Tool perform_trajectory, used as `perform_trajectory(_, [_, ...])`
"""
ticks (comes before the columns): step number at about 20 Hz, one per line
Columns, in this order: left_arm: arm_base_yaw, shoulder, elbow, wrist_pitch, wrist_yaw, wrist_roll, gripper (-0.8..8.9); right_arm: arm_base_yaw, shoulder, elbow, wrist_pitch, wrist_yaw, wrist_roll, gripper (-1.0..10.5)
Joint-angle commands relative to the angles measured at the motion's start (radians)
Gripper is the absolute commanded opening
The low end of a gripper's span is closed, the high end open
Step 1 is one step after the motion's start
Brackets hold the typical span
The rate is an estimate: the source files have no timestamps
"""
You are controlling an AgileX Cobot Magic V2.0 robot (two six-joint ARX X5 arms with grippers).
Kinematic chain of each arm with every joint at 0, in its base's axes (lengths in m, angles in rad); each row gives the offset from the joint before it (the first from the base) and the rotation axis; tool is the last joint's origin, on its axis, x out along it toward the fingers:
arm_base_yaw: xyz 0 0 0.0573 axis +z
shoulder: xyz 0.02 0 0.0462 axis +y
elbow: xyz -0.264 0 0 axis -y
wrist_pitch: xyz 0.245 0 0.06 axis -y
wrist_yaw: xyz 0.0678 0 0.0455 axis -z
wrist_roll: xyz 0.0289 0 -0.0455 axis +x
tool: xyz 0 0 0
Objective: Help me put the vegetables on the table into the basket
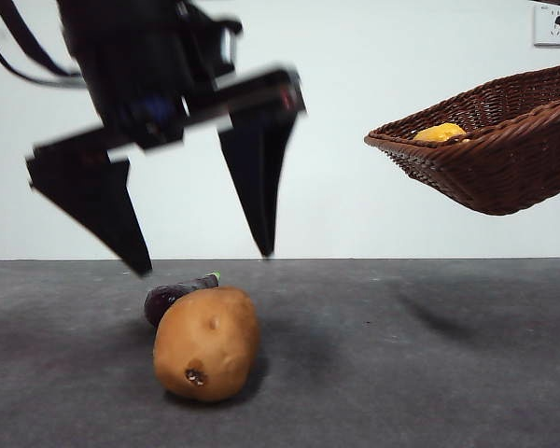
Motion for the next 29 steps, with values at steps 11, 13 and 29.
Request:
perform_trajectory(11, [0.008,0.2,-0.008,0.071,0.028,0.039,0.24,0.001,-0.005,-0.005,0.005,-0.011,-0.007,-0.2])
perform_trajectory(13, [0.008,0.182,-0.005,0.086,0.026,0.062,-0.09,0.001,-0.005,-0.005,0.006,-0.011,-0.007,-0.2])
perform_trajectory(29, [-0.204,-0.223,0.027,0.475,0.055,0.064,-0.08,0.16,-0.005,-0.005,-0.022,-0.037,0.021,-0.2])
